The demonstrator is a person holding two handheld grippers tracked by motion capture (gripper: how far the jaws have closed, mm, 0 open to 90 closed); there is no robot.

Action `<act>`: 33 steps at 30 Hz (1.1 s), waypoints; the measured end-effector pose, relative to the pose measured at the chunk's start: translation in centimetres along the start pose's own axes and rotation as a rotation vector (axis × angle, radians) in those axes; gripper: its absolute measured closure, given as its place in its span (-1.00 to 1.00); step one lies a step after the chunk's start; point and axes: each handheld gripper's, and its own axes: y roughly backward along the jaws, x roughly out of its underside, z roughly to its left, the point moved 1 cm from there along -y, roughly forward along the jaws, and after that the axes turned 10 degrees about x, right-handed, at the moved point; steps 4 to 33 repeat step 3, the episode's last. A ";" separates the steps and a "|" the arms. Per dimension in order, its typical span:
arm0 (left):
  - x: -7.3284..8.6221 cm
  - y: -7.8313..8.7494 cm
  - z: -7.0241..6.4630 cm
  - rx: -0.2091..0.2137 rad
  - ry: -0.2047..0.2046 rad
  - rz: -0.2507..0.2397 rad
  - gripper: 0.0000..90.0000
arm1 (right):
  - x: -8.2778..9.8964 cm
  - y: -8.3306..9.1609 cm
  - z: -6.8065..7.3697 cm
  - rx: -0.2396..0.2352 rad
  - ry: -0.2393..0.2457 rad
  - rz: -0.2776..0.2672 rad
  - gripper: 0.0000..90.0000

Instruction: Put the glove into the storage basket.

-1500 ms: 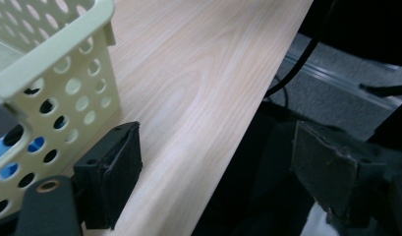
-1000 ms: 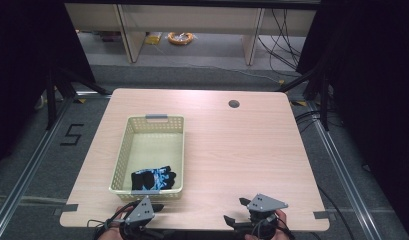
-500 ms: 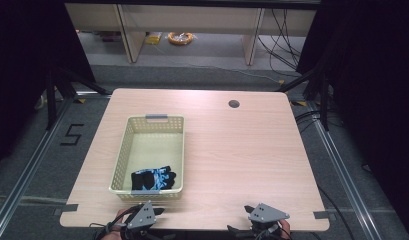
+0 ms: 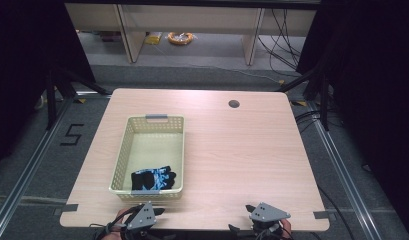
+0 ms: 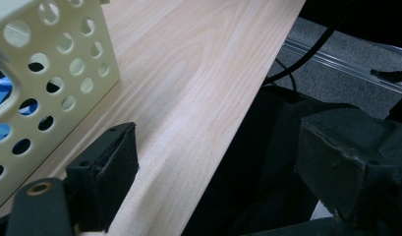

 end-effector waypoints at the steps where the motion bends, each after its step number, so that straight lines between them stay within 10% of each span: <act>1: 0.1 -0.1 -0.1 -0.002 0.029 -0.005 -0.65 | 0.0 0.0 0.0 -0.003 0.003 0.001 -0.59; 33: 0.0 0.0 0.0 -0.001 0.012 -0.001 -0.65 | 0.0 0.0 -0.1 -0.001 0.002 0.001 -0.59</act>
